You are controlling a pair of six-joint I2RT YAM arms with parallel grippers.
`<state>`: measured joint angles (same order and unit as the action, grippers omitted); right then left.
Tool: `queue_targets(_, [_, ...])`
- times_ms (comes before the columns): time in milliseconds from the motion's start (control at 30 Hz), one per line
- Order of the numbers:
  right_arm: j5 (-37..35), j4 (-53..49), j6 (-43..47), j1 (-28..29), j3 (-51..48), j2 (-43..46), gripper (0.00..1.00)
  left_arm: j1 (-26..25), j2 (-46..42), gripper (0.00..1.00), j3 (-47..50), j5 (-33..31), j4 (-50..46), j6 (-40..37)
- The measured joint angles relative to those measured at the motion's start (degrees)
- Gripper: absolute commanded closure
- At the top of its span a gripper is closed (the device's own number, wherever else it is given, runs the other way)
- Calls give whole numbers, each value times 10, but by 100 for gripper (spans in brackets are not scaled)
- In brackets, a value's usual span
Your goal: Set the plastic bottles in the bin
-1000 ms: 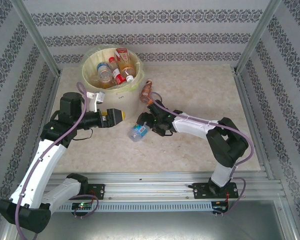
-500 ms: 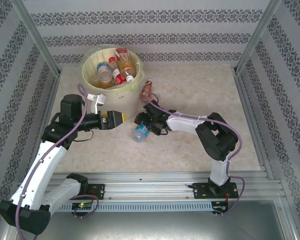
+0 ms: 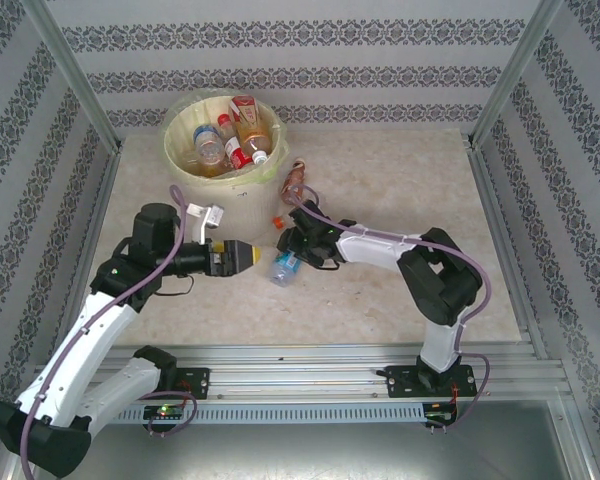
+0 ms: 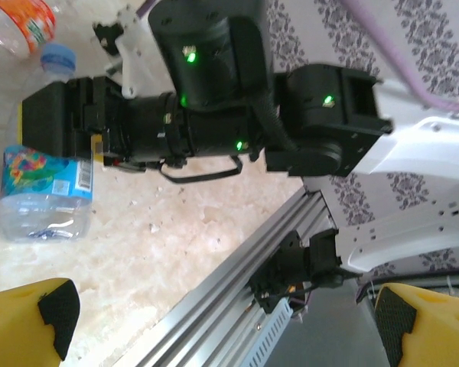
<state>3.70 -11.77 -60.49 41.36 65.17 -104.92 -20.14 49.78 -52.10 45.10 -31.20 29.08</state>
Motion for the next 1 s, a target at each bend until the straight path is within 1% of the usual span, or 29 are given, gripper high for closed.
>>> queue_targets(100, [-12, -10, 19, 0, -25, 52, 40, -33, 0, 0, 22, -22, 6, 7])
queue_targets(233, [-20, -26, 40, 0, -55, 130, 39, -66, 6, 0, 52, -51, 25, 20])
queue_targets(467, [-12, -46, 77, 0, -80, 238, 38, -120, 71, 0, 63, -96, 83, 32])
queue_targets(733, [12, -74, 99, 0, -80, 314, 38, -170, 158, 0, 53, -116, 173, 42])
queue_targets(867, [28, -82, 106, 0, -80, 330, 38, -189, 200, 0, 46, -115, 215, 46])
queue_targets(1000, [44, -85, 112, 0, -80, 332, 38, -195, 216, 0, 42, -113, 244, 51])
